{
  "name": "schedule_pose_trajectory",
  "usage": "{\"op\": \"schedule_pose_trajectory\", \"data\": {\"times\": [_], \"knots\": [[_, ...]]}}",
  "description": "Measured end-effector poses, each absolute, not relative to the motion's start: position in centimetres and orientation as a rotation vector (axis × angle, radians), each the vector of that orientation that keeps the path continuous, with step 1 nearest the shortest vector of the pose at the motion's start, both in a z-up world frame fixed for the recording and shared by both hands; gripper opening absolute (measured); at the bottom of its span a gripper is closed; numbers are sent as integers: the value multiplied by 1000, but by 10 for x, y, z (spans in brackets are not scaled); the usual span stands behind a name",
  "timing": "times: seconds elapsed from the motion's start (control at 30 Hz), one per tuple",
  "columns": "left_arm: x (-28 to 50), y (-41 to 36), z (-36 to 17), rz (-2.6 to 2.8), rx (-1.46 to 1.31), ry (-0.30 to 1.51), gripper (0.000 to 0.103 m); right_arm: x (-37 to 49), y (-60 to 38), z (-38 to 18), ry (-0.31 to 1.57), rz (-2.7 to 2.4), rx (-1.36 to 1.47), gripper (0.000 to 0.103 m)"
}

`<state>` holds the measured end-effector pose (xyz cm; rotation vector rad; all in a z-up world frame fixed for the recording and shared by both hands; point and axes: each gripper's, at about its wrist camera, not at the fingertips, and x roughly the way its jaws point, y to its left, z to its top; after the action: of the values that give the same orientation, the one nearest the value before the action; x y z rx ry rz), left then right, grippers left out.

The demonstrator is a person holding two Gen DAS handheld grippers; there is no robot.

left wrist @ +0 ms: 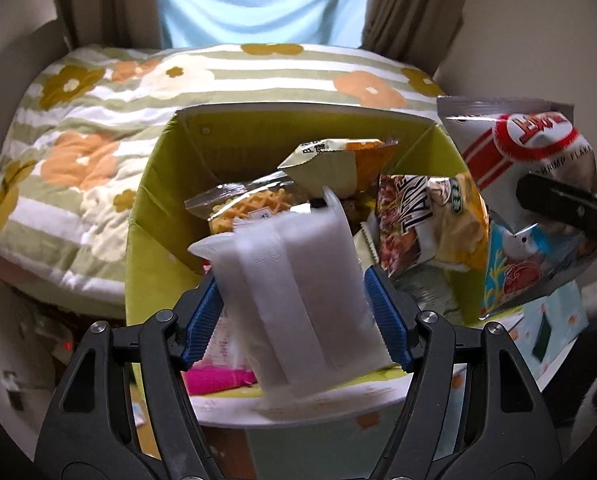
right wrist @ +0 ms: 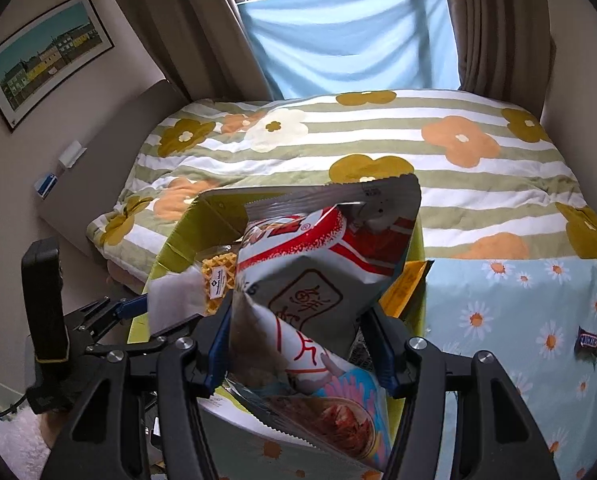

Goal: Organize snacks
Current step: 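Carry both items over the yellow box and open both tools to drop them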

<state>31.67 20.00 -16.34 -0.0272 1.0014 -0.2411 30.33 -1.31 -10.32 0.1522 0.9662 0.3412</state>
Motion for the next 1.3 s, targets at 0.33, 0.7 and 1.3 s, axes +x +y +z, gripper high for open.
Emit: {"op": "schedule_pose_trajectory", "data": {"times": [0.33, 0.7, 1.3], "knots": [[304, 223, -173, -227, -53, 998, 103, 306, 6, -111, 980, 371, 113, 54], [294, 234, -170, -166, -101, 1017, 103, 325, 35, -115, 986, 485, 64, 60], [279, 232, -155, -135, -133, 1017, 103, 298, 10, -117, 934, 393, -6, 97]]}}
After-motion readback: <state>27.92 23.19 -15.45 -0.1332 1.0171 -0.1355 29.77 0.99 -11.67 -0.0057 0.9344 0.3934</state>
